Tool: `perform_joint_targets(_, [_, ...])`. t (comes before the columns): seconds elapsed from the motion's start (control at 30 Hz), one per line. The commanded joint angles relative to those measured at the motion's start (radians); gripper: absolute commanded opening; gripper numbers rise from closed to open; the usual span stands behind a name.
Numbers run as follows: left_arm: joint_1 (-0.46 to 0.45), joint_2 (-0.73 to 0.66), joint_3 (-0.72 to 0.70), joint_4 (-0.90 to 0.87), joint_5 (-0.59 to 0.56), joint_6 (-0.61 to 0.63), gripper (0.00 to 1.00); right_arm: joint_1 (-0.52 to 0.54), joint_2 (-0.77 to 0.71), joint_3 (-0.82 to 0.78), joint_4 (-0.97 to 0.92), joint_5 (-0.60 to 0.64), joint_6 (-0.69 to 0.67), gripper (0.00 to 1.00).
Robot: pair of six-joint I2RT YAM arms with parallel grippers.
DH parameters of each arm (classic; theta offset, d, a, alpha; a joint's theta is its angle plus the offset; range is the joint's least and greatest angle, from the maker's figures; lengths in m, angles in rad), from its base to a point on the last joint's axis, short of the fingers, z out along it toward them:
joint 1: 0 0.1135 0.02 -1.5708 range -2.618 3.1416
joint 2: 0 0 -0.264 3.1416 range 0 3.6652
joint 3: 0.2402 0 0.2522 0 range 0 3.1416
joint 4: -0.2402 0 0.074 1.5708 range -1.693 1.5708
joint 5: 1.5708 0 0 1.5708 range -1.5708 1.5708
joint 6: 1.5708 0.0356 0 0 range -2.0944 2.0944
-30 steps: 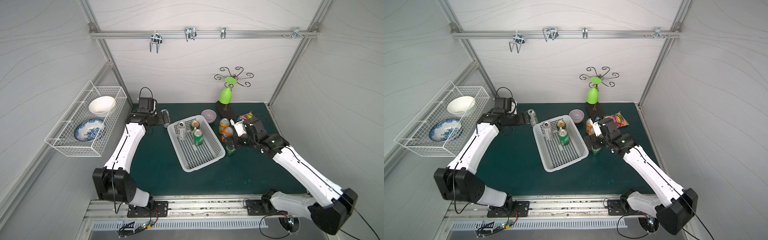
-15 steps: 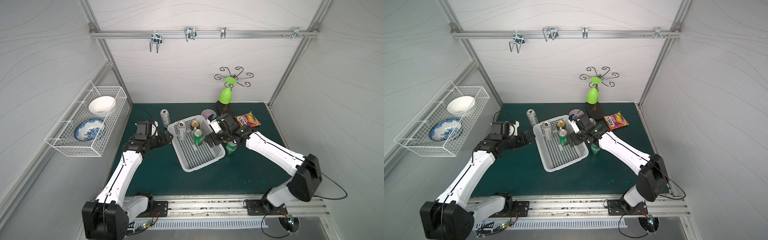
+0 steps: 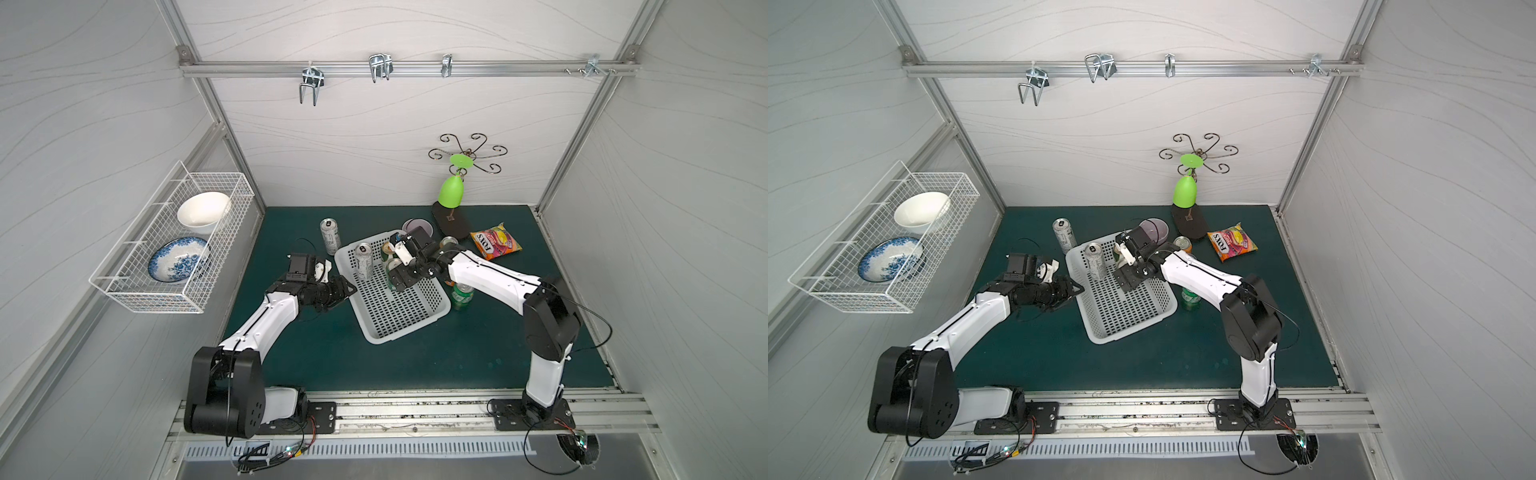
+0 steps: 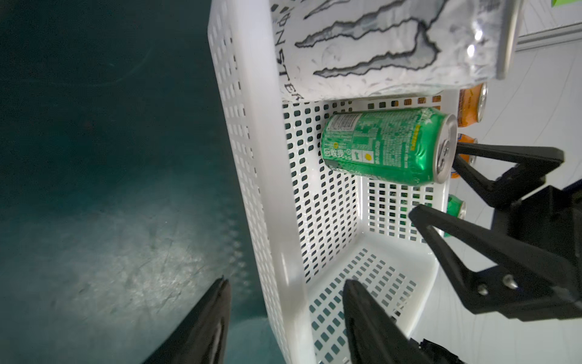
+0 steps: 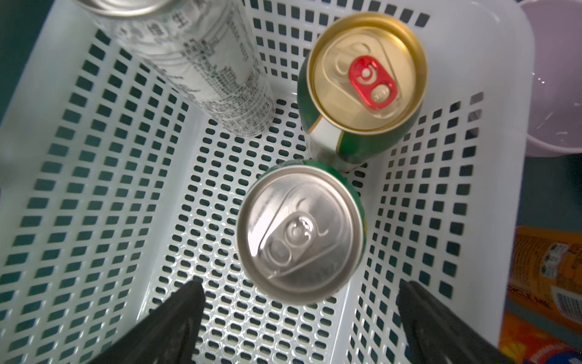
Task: Take out the drinks from the basket
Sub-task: Pick up the drink from the basket.
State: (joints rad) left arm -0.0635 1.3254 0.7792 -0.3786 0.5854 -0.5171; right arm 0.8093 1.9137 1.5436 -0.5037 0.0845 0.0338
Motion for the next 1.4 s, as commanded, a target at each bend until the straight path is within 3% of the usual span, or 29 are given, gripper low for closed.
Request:
perform_joint_targets(0.0, [0.003,0.004,0.009,0.060,0.036,-0.006,0.57,0.009,0.039,0.046,0.007,-0.004,-0.005,0.98])
perform_joint_targets(0.27, [0.004,0.027,0.020,0.056,0.054,-0.005,0.50,0.013,0.130,0.117,-0.009,0.000,-0.001,0.89])
perform_joint_targets(0.67, [0.003,0.036,0.024,0.053,0.063,-0.001,0.43,0.014,0.150,0.124,-0.016,0.020,0.003,0.74])
perform_joint_targets(1.37, [0.004,0.037,0.023,0.056,0.077,0.000,0.38,0.018,-0.004,0.079,-0.052,0.011,0.010,0.52])
